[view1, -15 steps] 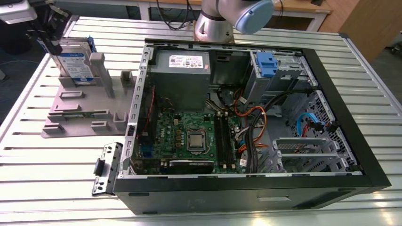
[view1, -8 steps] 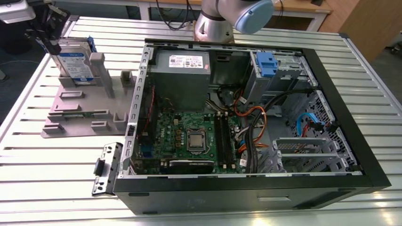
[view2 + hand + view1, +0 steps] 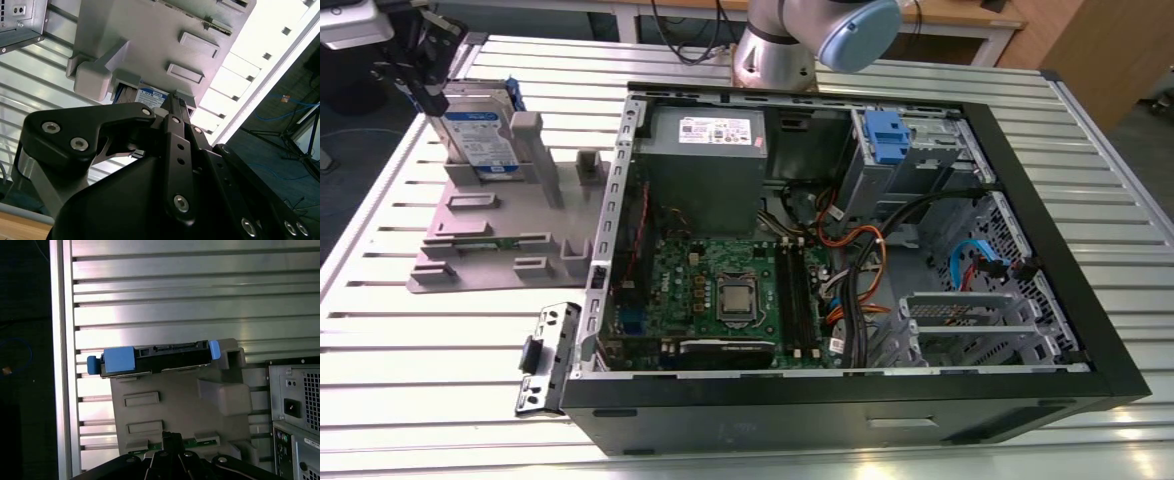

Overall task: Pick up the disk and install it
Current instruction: 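Reach for the disk, then pick up the disk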

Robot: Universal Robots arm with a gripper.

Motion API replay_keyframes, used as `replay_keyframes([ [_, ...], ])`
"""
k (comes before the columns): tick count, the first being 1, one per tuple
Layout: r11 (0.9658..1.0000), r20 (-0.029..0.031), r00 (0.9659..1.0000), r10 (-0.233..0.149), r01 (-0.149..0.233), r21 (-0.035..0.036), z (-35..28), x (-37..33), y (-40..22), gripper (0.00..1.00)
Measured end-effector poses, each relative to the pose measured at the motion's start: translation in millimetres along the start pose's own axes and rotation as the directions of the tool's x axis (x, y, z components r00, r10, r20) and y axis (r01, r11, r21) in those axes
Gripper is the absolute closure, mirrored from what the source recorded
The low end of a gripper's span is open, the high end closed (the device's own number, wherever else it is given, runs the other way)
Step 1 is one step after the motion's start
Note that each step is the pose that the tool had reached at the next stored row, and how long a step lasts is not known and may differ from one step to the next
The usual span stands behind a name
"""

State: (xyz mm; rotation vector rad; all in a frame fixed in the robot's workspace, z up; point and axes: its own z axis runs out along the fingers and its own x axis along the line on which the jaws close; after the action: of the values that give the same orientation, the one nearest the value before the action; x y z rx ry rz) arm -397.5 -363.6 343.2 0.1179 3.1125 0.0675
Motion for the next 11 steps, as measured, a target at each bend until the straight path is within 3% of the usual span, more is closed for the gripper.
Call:
replay_keyframes([
  [11, 1.0000, -0.0001, 1.0000, -0.003, 0.003, -0.0001, 0.1, 0.0, 0.0, 0.90],
])
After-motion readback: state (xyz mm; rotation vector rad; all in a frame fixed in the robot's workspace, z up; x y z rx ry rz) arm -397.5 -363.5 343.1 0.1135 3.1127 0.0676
